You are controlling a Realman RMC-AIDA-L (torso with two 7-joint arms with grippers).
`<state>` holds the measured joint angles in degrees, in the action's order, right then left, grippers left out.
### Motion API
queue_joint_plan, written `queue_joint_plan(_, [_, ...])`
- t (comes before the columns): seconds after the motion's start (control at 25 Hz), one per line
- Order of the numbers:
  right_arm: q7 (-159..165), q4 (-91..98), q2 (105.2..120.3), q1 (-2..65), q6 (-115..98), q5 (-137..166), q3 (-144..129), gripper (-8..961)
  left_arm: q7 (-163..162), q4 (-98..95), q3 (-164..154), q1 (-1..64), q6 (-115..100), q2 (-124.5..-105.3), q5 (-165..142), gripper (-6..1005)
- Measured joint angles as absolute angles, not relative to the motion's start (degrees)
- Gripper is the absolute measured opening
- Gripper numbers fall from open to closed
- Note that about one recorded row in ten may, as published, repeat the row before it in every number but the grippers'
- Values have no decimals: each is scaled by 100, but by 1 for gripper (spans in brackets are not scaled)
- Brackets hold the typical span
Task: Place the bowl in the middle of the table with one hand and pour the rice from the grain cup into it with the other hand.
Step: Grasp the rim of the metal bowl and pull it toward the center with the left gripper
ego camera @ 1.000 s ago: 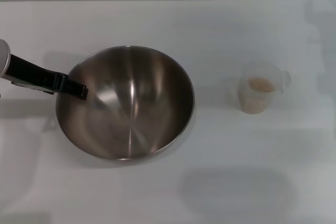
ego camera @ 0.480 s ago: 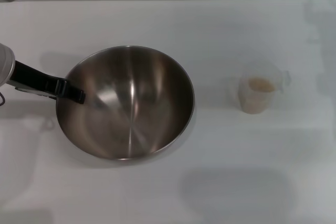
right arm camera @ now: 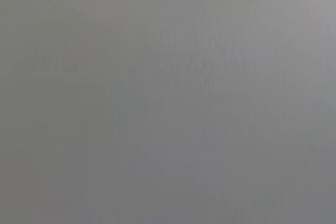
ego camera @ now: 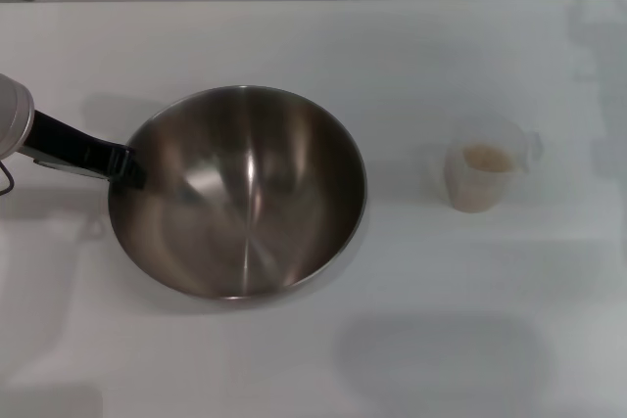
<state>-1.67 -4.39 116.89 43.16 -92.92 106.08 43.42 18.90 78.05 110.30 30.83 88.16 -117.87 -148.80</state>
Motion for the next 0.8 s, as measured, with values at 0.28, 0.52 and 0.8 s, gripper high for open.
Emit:
queue_joint_plan(0.28, [-167,-434,11689,4326,-9291,10608,4341,507,1923,7751,11050,3131,8825,-11784,-14879,121])
queue_joint_plan(0.52, [-167,-431,11689,4333,-9292,10608,4343,506,1957,7635,11220,3183,8786,-11786,-14873,124])
queue_joint_plan(0.8, [-167,-438,11689,4319,-9290,10608,4360,506,2033,7551,11346,3257,8787,-11787,-14843,70])
